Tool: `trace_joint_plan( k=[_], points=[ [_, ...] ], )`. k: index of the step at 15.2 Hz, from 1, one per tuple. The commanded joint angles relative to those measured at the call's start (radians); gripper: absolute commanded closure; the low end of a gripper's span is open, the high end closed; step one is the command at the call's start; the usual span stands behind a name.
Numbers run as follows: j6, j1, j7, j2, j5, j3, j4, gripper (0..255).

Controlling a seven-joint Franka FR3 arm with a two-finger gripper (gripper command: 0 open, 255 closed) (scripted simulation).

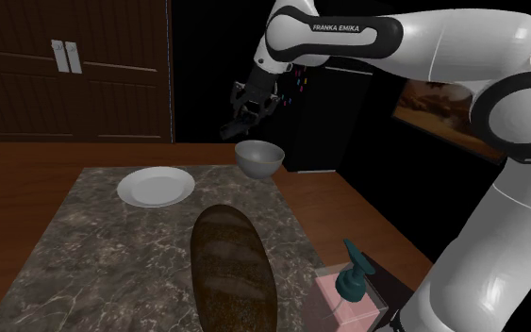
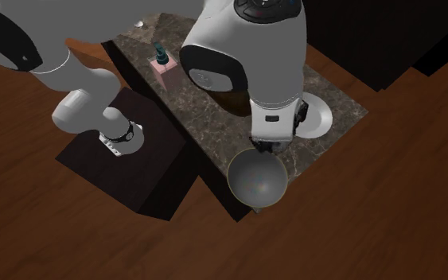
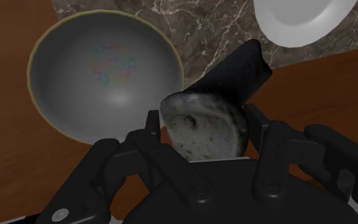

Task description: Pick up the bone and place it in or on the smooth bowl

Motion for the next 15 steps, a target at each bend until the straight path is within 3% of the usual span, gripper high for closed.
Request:
trace_joint_plan(
  k=[1, 7, 15],
  points=[
    [-0.004, -0.023, -0.048, -0.001, 0.014, -0.020, 0.001, 255],
    [-0.037, -0.095, -0.191, 0.014, 0.054, -0.084, 0.035, 255],
    [0.072, -0.094, -0.203, 0.005, 0.060, -0.083, -0.083, 255]
  ],
)
